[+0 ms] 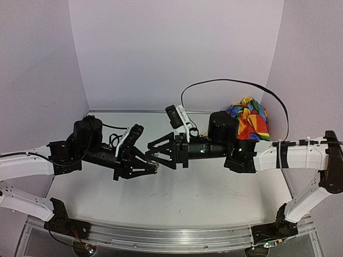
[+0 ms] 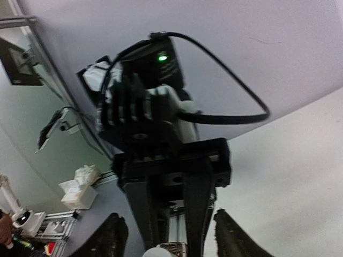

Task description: Paint the nails

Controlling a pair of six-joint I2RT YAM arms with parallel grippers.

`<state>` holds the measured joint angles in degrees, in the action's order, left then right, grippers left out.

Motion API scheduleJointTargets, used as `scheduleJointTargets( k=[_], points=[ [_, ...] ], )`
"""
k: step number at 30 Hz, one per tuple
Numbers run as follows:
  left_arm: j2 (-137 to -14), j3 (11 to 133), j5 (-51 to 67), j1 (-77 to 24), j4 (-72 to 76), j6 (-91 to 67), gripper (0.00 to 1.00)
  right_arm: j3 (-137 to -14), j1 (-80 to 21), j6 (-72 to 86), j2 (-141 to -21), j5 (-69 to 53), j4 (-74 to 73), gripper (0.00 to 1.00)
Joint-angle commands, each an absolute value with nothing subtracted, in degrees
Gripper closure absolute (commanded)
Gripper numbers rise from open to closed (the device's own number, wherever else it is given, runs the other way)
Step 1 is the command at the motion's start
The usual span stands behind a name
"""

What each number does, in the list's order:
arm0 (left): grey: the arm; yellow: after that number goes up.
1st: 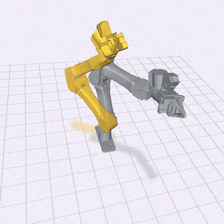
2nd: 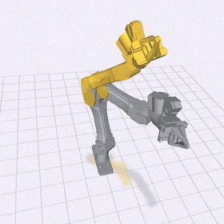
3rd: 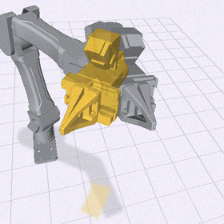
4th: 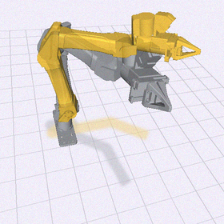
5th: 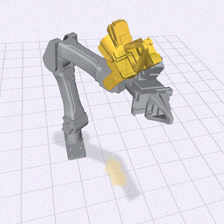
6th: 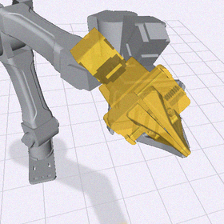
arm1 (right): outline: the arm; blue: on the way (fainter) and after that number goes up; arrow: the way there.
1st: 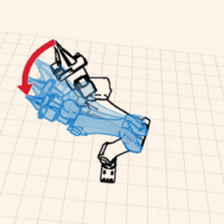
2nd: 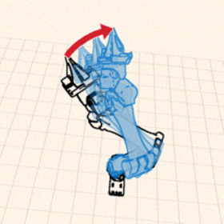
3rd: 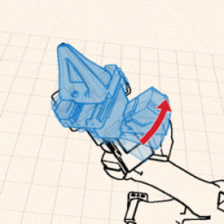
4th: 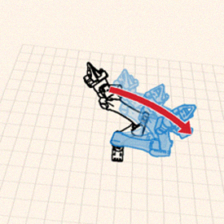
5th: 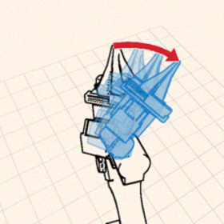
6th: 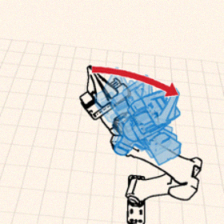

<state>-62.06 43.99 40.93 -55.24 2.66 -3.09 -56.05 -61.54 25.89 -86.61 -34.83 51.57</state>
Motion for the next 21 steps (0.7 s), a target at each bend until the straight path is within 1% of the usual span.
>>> scheduleJointTargets(
  k=[1,2,5,8,14,17,21],
  points=[
    [-61.07,45.05,23.90,-54.87,6.61,-0.71,1.00,-62.92,-61.53,26.28,-81.86,-11.05,34.40,0.23],
    [-61.07,45.13,20.29,-54.85,5.63,-0.47,1.00,-63.53,-61.57,27.89,-81.50,-6.42,31.44,0.20],
    [-61.79,45.63,9.86,-54.93,3.43,-0.87,1.00,-63.71,-61.52,32.97,-81.24,1.94,27.01,0.19],
    [-63.10,46.43,4.91,-54.98,2.53,-2.01,1.00,-64.75,-61.56,35.76,-83.34,4.54,26.32,0.21],
    [-65.67,48.66,3.54,-55.02,1.30,-2.02,1.00,-72.02,-62.09,37.50,-90.50,4.52,24.76,0.31],
    [-66.26,49.16,3.38,-55.11,0.68,-2.42,1.00,-74.20,-62.27,38.24,-93.06,4.27,24.76,0.33],
    [-66.35,49.31,3.32,-55.28,0.35,-3.71,1.00,-76.74,-62.56,38.47,-96.03,3.76,24.76,0.42]
  ],
)
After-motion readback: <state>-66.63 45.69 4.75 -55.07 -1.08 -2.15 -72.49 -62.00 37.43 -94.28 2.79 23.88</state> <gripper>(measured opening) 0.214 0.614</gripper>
